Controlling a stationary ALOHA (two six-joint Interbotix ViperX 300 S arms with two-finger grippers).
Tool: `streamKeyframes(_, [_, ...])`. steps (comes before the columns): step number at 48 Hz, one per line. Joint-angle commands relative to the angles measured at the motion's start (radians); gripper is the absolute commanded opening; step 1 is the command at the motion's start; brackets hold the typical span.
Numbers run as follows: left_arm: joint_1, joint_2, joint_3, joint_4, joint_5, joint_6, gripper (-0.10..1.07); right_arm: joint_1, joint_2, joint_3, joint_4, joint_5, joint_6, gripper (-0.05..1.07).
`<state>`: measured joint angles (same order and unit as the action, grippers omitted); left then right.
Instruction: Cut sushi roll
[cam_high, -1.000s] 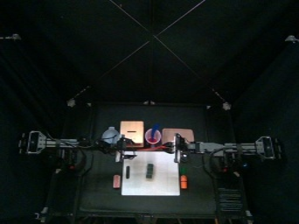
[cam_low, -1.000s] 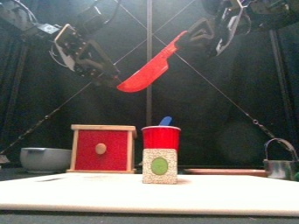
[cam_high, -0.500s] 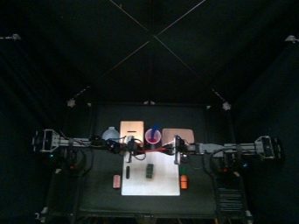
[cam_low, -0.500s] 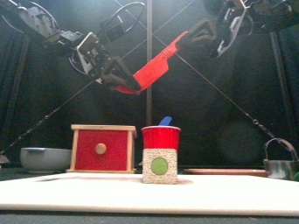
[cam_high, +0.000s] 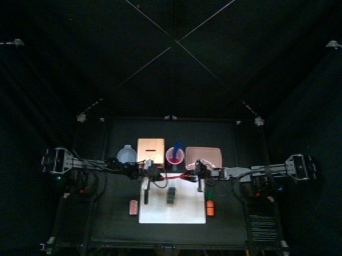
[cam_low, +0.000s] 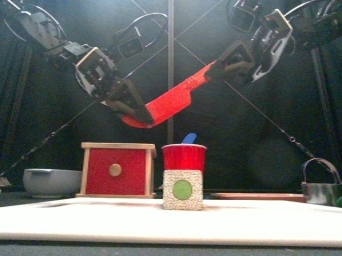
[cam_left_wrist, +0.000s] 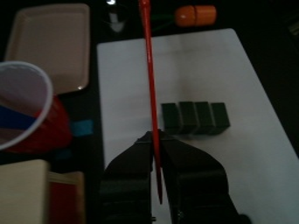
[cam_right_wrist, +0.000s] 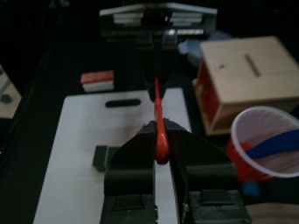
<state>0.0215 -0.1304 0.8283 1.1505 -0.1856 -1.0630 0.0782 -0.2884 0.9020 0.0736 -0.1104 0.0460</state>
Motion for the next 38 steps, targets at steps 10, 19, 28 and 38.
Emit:
streamKeyframes(10, [-0.005,0.003,-0.009,-0.035,0.012,0.005,0.43,0.061,0.106,-0.017,0.179,0.103,-0.005,0.39])
streamKeyframes(19, [-0.005,0.087,-0.051,-0.031,0.018,0.026,0.43,0.061,0.126,-0.021,0.181,0.135,-0.005,0.38])
streamKeyframes(28, [-0.011,0.161,-0.095,-0.035,0.046,0.052,0.43,0.061,0.104,-0.025,0.169,0.149,-0.005,0.36])
streamKeyframes(38, [-0.038,0.199,-0.115,-0.035,0.101,0.061,0.43,0.061,0.084,-0.025,0.137,0.166,-0.006,0.31])
